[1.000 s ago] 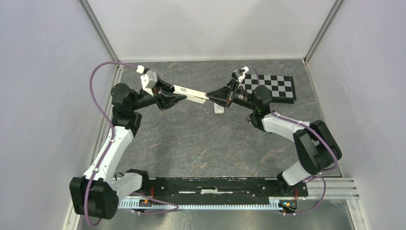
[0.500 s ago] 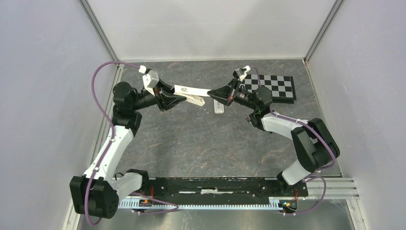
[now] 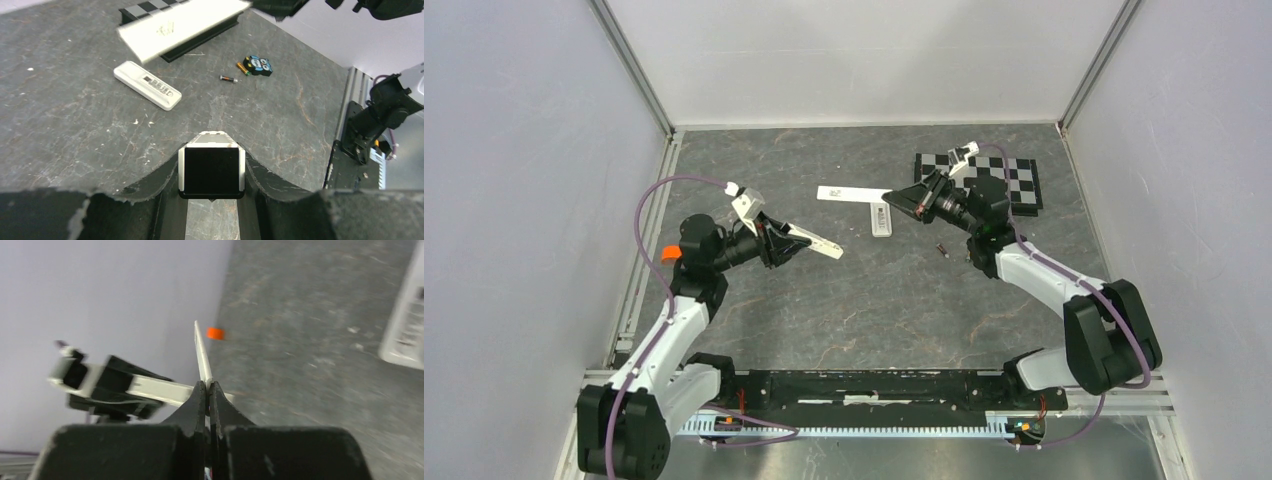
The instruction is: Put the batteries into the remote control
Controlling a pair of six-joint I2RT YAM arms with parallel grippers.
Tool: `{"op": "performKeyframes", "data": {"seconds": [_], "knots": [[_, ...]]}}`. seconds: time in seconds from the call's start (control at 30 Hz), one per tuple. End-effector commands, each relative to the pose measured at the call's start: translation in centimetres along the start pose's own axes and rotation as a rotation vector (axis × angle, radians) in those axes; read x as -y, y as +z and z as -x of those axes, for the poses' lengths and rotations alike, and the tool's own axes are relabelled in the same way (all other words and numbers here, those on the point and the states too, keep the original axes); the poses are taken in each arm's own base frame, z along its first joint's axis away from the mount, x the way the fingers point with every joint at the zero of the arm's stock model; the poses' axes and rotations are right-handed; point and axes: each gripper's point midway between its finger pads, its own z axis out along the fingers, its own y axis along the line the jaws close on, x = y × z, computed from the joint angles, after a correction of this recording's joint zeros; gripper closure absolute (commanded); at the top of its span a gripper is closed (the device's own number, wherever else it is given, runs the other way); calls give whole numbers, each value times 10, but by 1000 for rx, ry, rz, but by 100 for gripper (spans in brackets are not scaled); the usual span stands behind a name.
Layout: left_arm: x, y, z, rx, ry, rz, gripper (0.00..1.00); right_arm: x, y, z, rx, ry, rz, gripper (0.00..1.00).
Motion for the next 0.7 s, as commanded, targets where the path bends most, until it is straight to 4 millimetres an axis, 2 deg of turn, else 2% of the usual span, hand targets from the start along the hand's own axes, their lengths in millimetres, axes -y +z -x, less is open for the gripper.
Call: {"op": "performKeyframes", "data": {"seconds": [0.0,0.1,0.2,0.4,0.43,0.47,0.53,0.57,0.6,0.67], "knots": [[5,-4,23,73,53,19,98,74,-21,-33,-112,-82,-271,100],[7,-3,28,86,64,10,98,110,-39,-59,-196,-76,-371,100],[7,-3,36,110,81,13,98,146,-61,-72,-214,-103,-498,100],[11,-1,53,150,99,-8,98,182,-84,-71,-166,-218,-600,97],[12,-1,56,154,99,-12,98,186,-87,-70,-169,-236,-616,92],[12,-1,57,155,101,-15,98,191,-92,-68,-167,-257,-644,80],[15,0,61,158,112,-30,98,195,-101,-62,-161,-294,-704,47],[16,0,62,156,114,-38,98,193,-103,-57,-151,-317,-715,36],[19,0,64,155,120,-53,98,187,-105,-52,-145,-334,-717,27],[23,0,67,146,127,-81,98,169,-100,-40,-121,-388,-672,17]]}}
